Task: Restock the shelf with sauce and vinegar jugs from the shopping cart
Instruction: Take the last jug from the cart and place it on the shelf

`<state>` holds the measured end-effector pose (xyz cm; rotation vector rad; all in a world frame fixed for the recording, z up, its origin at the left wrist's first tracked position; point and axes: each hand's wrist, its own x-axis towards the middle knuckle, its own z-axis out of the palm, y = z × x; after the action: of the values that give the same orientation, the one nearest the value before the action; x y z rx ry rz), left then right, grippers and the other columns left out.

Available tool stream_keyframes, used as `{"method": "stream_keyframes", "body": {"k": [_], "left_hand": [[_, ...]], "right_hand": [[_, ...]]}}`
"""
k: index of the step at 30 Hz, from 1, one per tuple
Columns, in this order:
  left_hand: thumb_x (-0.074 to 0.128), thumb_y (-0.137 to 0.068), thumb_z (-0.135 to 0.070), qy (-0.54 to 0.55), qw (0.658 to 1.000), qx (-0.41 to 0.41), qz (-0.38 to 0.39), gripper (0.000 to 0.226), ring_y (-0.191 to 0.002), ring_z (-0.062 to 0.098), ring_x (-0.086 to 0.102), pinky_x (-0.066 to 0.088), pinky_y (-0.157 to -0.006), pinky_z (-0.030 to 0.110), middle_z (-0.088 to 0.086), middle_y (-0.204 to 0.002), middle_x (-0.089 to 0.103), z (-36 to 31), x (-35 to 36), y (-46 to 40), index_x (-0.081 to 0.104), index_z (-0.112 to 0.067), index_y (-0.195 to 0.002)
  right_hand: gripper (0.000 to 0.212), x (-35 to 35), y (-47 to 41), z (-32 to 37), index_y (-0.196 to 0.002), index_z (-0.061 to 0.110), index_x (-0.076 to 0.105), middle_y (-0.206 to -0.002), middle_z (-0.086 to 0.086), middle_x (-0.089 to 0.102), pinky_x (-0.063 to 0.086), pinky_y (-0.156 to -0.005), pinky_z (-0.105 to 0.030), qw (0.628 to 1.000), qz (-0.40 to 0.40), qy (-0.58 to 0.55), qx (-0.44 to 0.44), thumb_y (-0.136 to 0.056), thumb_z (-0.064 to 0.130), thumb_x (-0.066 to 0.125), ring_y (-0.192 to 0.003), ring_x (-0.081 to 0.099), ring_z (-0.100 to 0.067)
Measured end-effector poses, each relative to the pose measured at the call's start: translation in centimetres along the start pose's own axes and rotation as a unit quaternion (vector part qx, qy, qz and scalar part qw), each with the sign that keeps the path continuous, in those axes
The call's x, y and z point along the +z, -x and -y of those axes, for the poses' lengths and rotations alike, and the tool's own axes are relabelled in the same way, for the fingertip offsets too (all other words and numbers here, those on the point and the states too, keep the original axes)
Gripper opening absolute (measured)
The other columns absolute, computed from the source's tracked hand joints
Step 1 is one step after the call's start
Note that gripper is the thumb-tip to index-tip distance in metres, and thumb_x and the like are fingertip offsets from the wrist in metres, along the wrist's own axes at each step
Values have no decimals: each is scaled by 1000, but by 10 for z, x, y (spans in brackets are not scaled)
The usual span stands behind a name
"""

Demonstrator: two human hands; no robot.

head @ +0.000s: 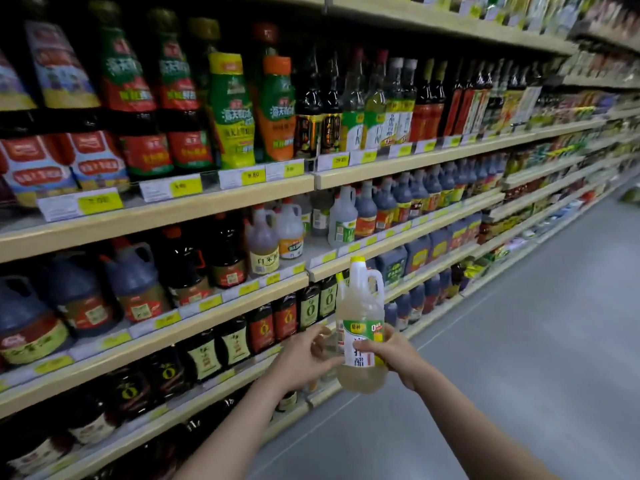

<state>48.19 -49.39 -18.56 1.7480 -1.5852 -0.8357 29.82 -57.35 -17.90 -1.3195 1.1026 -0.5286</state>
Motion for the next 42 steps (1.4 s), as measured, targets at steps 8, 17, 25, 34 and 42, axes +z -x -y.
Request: {"method": "stream_keyframes", "body": {"k": [8,17,25,34,42], "left_hand": [[82,-67,-34,194,975,-94,-46,47,-85,-9,56,44,-62,8,-15,-100,63,-64,55,-98,51,-36,-103],[86,-56,-43,159,969,-76,-172,77,-93,-4,58,46,-68,11,-20,-106,61,-49,63,-188,45,-34,-120],[74,-68,-54,16,981,-44,-188,77,-118,1,47,43,-93,20,-18,-128,47,-23,4,-241,39,-30,-133],[49,-93,-33,-237,936,-164,-203,56,-133,23,34,29,-106,29,7,-143,38,65,-25,-233,31,-10,-141],[54,-84,-32,-243,923,-137,-266,54,-125,24,39,26,-107,30,5,-129,48,90,-8,-234,45,-12,-133]], "right_hand": [[57,-81,-82,31,-111,14,60,-94,-3,75,56,-77,-31,996,74,11,-48,-59,15,83,-87,71,-18],[79,-108,-179,66,-116,14,57,-109,-8,69,54,-89,-48,984,100,83,-121,-45,25,91,-101,67,-22],[85,-110,-242,104,-122,22,48,-115,1,65,55,-86,-40,975,72,78,-195,-49,16,91,-105,63,-16],[87,-70,-311,125,-121,25,48,-115,3,64,55,-86,-43,956,108,93,-256,-45,34,90,-106,62,-16],[77,-35,-343,107,-122,23,42,-106,17,57,50,-66,-9,943,100,108,-298,-60,17,87,-93,56,6]]}}
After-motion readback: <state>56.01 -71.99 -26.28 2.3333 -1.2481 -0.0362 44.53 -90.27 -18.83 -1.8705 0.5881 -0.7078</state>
